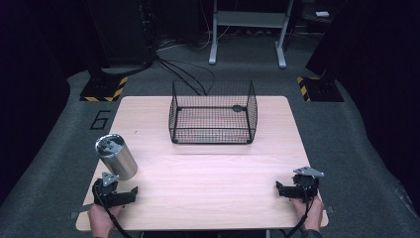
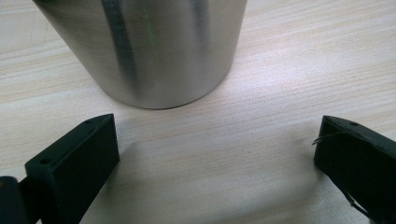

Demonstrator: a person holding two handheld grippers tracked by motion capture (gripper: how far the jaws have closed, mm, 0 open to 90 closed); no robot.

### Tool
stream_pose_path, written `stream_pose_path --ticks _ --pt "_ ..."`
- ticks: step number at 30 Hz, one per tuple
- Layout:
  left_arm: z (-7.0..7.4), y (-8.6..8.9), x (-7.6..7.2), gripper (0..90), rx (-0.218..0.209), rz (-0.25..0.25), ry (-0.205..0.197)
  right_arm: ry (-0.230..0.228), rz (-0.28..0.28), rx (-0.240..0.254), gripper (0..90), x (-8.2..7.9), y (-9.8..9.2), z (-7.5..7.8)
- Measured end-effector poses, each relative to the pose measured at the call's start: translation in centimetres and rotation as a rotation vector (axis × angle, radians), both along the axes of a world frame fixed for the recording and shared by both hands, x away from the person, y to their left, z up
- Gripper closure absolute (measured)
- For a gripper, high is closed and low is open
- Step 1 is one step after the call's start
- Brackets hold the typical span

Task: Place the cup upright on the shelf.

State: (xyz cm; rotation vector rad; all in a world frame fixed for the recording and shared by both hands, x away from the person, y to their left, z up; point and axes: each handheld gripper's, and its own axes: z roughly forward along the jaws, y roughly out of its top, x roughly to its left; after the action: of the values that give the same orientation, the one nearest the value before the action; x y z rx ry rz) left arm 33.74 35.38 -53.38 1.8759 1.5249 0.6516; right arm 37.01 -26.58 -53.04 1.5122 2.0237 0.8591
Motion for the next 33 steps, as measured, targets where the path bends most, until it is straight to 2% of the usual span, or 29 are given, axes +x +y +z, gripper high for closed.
stream_pose_path --ticks 23,26,28,33 --pt "0.12 0.14 -0.09 0.2 0.0 0.005 0.01 0.002 0.012 0.003 0.0 0.22 -0.11 0.02" --pt "0.03 0.17 -0.14 0.2 -0.013 0.019 -0.014 0.003 0.027 0.001 0.0 0.28 -0.27 0.02" --pt "0.18 0.35 -0.27 0.1 -0.009 0.011 0.0 0.002 0.026 -0.001 0.0 0.26 -0.26 0.02" --pt "0.51 0.61 -0.58 0.0 -0.024 0.021 -0.027 -0.003 -0.02 0.006 0.0 0.16 0.2 0.0"
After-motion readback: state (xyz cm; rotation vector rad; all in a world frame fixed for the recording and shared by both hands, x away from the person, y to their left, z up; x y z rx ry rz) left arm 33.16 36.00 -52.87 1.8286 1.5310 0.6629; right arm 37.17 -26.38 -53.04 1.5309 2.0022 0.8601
